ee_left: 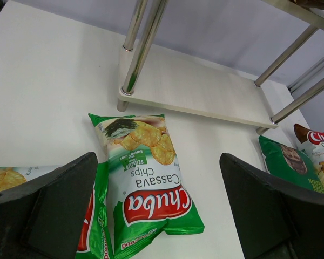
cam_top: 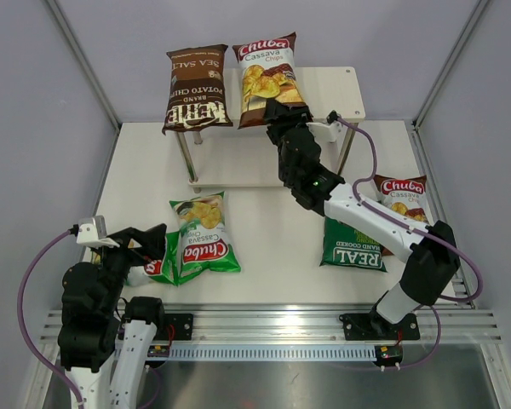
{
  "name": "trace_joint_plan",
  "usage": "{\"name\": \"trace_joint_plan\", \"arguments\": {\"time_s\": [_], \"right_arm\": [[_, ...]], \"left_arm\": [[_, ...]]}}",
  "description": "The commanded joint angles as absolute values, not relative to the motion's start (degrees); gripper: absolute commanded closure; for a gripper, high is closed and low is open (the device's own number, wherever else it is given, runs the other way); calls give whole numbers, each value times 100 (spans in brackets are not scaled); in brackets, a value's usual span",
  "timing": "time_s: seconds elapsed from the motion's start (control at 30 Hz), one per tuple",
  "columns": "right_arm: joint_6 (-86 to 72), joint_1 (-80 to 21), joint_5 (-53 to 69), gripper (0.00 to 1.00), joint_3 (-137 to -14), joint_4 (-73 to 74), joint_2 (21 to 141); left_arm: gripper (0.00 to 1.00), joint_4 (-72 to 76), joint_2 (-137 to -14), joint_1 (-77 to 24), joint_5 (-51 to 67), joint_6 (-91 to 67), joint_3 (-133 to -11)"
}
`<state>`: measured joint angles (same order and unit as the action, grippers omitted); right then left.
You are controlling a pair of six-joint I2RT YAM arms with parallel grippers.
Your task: Place and organize the chips bags onto the shelf
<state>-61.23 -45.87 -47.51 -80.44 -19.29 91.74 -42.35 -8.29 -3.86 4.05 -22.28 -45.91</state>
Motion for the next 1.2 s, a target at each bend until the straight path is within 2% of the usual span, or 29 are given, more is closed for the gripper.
{"name": "trace_joint_plan", "arguments": {"time_s": [0.0,0.07,0.27,0.5,0.8,0.83,1.0,1.07,1.1,1.17], "right_arm": [[-6258,-4658,-4931,48,-8068,-2039,8921],[-6293,-4658,-4887,58,-8165,-2039,8956],[-6486,-4658,-4904,66,-8490,-1828,9193],[-6521,-4658,-4703,69,-8850,-1775,9448],[-6697,-4658,-4614,68,-8912,-1635,9554],[-6706,-4658,-4632,67,-8895,-1617,9545],[-6855,-4676,-4763,40,-8719,-1521,9361],[-6864,-4676,-4816,35,-8692,-1459,9282],[-6864,-4676,-4834,26,-8649,-1407,9246],[-6856,-4676,-4904,17,-8578,-1354,9115]], "left_arm": [[1,-3981,-800,-422,395,-2162,-4588],[1,-3981,-791,-422,387,-2162,-4588],[1,-3990,-773,-422,378,-2153,-4588],[1,-3990,-765,-431,395,-2153,-4570],[1,-3990,-738,-431,396,-2153,-4570],[1,-3990,-738,-439,396,-2153,-4570],[1,-3990,-729,-439,404,-2162,-4570],[1,-3999,-747,-439,396,-2162,-4579],[1,-3990,-738,-439,396,-2171,-4579],[1,-3990,-747,-439,396,-2171,-4570]]}}
